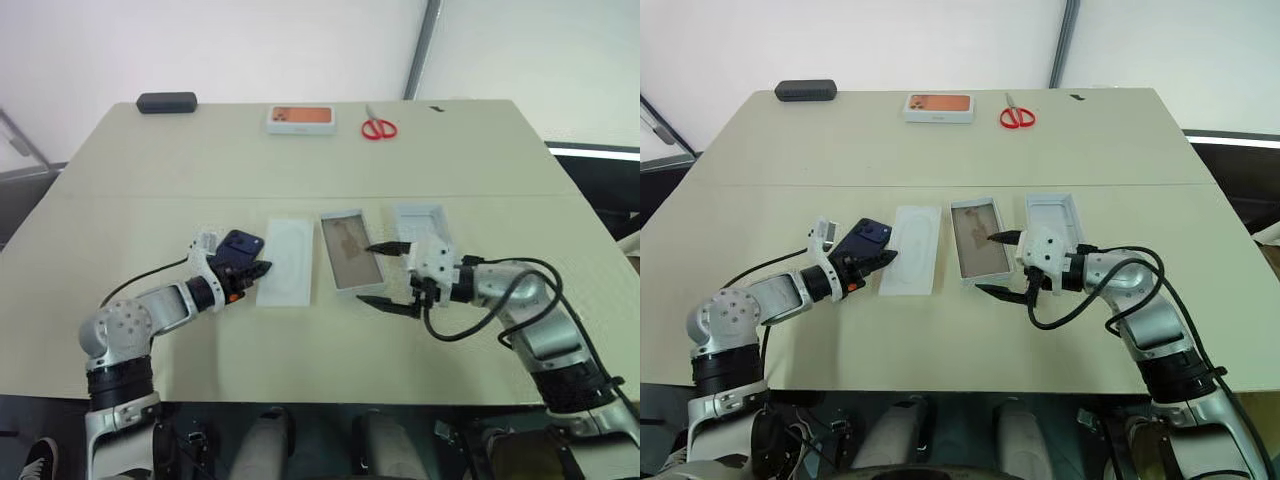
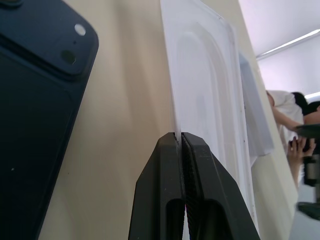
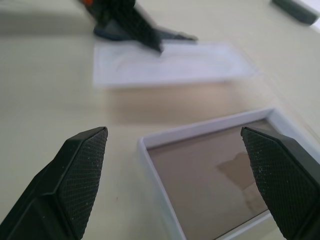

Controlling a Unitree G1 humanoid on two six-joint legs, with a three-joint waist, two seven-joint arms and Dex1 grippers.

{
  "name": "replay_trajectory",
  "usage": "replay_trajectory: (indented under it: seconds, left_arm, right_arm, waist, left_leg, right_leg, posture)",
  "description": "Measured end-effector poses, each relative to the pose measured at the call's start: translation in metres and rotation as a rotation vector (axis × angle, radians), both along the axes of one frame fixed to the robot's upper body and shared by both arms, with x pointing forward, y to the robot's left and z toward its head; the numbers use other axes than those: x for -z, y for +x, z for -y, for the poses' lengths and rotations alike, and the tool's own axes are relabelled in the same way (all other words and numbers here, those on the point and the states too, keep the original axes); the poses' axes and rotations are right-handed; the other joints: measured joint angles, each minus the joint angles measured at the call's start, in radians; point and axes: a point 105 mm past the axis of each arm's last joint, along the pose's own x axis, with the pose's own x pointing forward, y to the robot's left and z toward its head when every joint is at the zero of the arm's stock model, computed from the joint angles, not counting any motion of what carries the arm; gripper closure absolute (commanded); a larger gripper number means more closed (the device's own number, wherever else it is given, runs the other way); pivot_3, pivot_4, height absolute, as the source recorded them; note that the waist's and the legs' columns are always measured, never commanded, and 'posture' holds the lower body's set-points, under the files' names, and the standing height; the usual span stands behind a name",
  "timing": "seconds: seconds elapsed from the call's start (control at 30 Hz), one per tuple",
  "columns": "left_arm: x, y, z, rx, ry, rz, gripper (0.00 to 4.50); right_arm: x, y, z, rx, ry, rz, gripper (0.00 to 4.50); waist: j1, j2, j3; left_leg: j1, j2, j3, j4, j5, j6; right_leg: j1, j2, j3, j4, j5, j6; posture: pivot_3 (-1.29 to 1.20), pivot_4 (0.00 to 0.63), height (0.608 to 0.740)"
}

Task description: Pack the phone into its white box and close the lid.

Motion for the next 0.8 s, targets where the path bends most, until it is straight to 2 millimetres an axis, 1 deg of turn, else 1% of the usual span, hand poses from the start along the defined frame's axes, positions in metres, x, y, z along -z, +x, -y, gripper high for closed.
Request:
replay_trajectory:
  seconds: [0.07, 0.17, 0.27, 0.37, 0.4, 0.43, 0.47, 0.5, 0.6, 0.67, 0.73, 0.8]
  left_arm:
    - [-0.002, 0.001, -0.002, -0.02, -0.015, 0.003, 4.43]
    - [-0.009, 0.005, -0.002, -0.043, -0.037, 0.025, 4.43]
    - [-0.013, 0.008, -0.002, -0.054, -0.032, 0.04, 4.5]
    - [-0.012, 0.008, -0.003, -0.069, -0.024, 0.036, 4.5]
    - [-0.011, 0.008, -0.003, -0.07, -0.025, 0.035, 4.5]
    - [-0.012, 0.008, -0.001, -0.07, -0.029, 0.037, 4.5]
    - [-0.012, 0.007, 0.0, -0.067, -0.035, 0.039, 4.5]
    - [-0.013, 0.007, 0.001, -0.066, -0.037, 0.04, 4.5]
    - [-0.014, 0.007, 0.002, -0.066, -0.042, 0.038, 4.5]
    - [-0.014, 0.007, 0.002, -0.071, -0.038, 0.034, 4.5]
    - [-0.014, 0.007, 0.002, -0.071, -0.043, 0.033, 4.5]
    - [-0.015, 0.008, 0.004, -0.069, -0.052, 0.034, 4.5]
  right_arm:
    - [0.007, 0.003, 0.0, -0.005, -0.02, -0.028, 0.0]
    - [0.007, 0.008, -0.009, -0.041, -0.045, -0.023, 0.0]
    - [0.013, 0.011, -0.014, -0.067, -0.076, -0.024, 0.82]
    - [0.022, 0.01, -0.015, -0.091, -0.099, -0.043, 2.35]
    - [0.023, 0.01, -0.016, -0.1, -0.107, -0.041, 2.86]
    - [0.023, 0.01, -0.018, -0.111, -0.12, -0.03, 3.48]
    - [0.023, 0.011, -0.019, -0.12, -0.129, -0.02, 3.88]
    - [0.022, 0.012, -0.02, -0.128, -0.142, -0.004, 4.45]
    - [0.026, 0.014, -0.022, -0.145, -0.183, 0.02, 4.45]
    - [0.029, 0.013, -0.026, -0.151, -0.169, 0.007, 4.45]
    - [0.027, 0.008, -0.038, -0.167, -0.113, -0.021, 4.45]
    - [0.019, 0.001, -0.055, -0.197, -0.038, -0.041, 4.45]
  waist:
    - [-0.001, 0.0, 0.0]
    - [-0.006, 0.0, 0.0]
    - [-0.003, 0.0, 0.0]
    - [-0.002, 0.0, 0.0]
    - [-0.002, 0.0, 0.0]
    - [-0.002, 0.0, 0.0]
    - [-0.002, 0.0, 0.0]
    - [-0.002, 0.0, 0.0]
    - [-0.003, -0.001, 0.0]
    - [-0.004, 0.0, 0.0]
    - [-0.005, -0.001, 0.0]
    - [-0.006, 0.0, 0.0]
  left_leg:
    - [0.0, 0.0, 0.0, 0.0, 0.0, 0.0]
    - [0.0, 0.001, 0.0, 0.0, 0.001, -0.001]
    - [0.0, 0.0, 0.0, 0.0, 0.001, -0.001]
    - [0.0, 0.0, 0.0, 0.0, 0.001, -0.001]
    - [0.0, 0.0, 0.0, 0.0, 0.001, -0.001]
    - [0.0, 0.0, 0.0, 0.0, 0.001, -0.001]
    - [0.0, 0.0, 0.0, 0.0, 0.001, -0.001]
    - [0.0, 0.0, 0.0, 0.0, 0.001, -0.001]
    - [0.0, 0.0, 0.0, 0.0, 0.001, -0.001]
    - [0.0, 0.0, 0.0, 0.0, 0.001, -0.001]
    - [0.0, 0.0, -0.001, 0.0, 0.001, -0.002]
    - [0.0, 0.001, -0.001, 0.0, 0.001, -0.002]
  right_leg:
    - [0.0, 0.0, 0.0, 0.0, 0.0, 0.0]
    - [-0.001, 0.001, 0.0, 0.001, 0.0, 0.0]
    - [0.0, 0.001, 0.0, 0.0, 0.0, 0.0]
    - [-0.001, 0.001, 0.0, 0.0, 0.0, 0.0]
    - [-0.001, 0.001, 0.0, 0.0, 0.0, 0.0]
    - [-0.001, 0.001, 0.0, 0.0, 0.0, 0.0]
    - [-0.001, 0.001, 0.0, 0.0, 0.0, 0.0]
    - [-0.001, 0.001, 0.0, 0.0, 0.0, 0.0]
    - [0.0, 0.001, 0.0, 0.0, 0.0, 0.0]
    - [-0.001, 0.001, 0.0, 0.0, 0.0, 0.0]
    - [-0.001, 0.001, 0.0, 0.001, 0.0, 0.0]
    - [-0.002, 0.001, 0.0, 0.002, 0.0, 0.0]
  posture:
    - [0.0, 0.15, 0.74]
    - [0.0, 0.15, 0.74]
    - [0.0, 0.15, 0.74]
    - [0.0, 0.15, 0.74]
    - [0.0, 0.15, 0.74]
    - [0.0, 0.15, 0.74]
    - [0.0, 0.15, 0.74]
    - [0.0, 0.15, 0.74]
    - [0.0, 0.15, 0.74]
    - [0.0, 0.15, 0.74]
    - [0.0, 0.15, 0.74]
    - [0.0, 0.15, 0.74]
